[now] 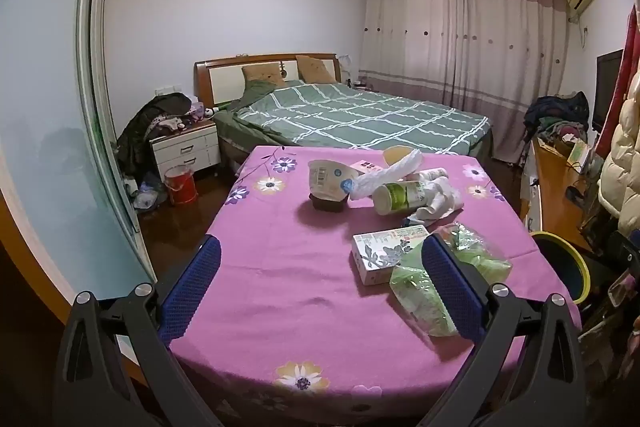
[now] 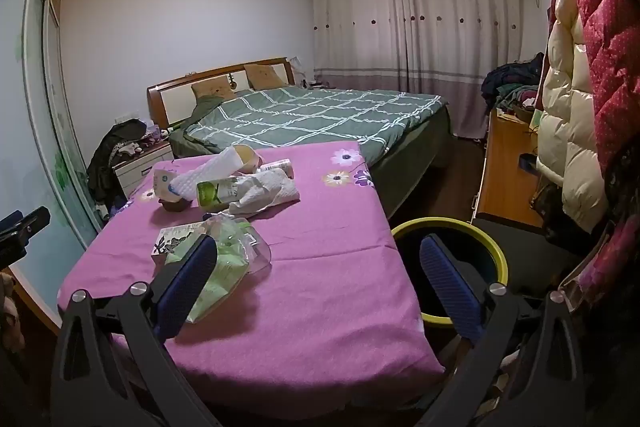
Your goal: Collect trash
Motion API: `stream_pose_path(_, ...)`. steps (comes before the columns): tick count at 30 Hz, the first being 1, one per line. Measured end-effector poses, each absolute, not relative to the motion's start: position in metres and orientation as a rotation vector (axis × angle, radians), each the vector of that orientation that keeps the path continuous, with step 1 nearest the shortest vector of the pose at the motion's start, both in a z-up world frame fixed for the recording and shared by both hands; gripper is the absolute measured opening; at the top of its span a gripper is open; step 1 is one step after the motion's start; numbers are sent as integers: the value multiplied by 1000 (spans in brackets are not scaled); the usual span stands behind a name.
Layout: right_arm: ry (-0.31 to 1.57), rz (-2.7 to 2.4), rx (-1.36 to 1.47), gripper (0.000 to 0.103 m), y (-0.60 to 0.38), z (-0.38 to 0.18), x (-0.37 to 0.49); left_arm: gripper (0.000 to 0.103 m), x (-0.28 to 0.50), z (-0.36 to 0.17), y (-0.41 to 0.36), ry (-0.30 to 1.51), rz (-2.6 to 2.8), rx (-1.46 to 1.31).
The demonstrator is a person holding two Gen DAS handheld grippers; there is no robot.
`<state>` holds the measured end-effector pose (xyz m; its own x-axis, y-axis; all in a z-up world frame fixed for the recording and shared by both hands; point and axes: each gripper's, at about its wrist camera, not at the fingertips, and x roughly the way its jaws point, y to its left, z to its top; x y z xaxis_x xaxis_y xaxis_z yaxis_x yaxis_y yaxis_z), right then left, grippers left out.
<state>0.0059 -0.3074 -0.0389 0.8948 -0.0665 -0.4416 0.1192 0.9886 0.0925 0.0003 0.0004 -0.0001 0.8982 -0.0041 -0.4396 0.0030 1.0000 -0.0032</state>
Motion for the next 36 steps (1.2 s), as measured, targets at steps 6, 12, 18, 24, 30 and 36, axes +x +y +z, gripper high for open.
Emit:
stream_pose_path(6,460,-103,112,97,-305,-41,10,99,-1,0,0,469,-7,-4)
stream_pose_path(12,474,-105,122,97,-311,-45,15,99,6,-3,-2,487,-5,5)
stream_pose_path(18,489,-114,120,97,-310,-50,18,99,11,-11,-5,501,-14,9)
stream_pose_path(24,492,-122,115,97,-309,-50,21,99,11,-9,-3,506,-18,7)
stream_pose_path(30,498,-125,115,97,-309,-52,23,99,12,-12,-6,512,-24,10)
stream_pose_path(36,498,-126,115,97,-309,-53,24,99,13,-13,-7,518,-28,12)
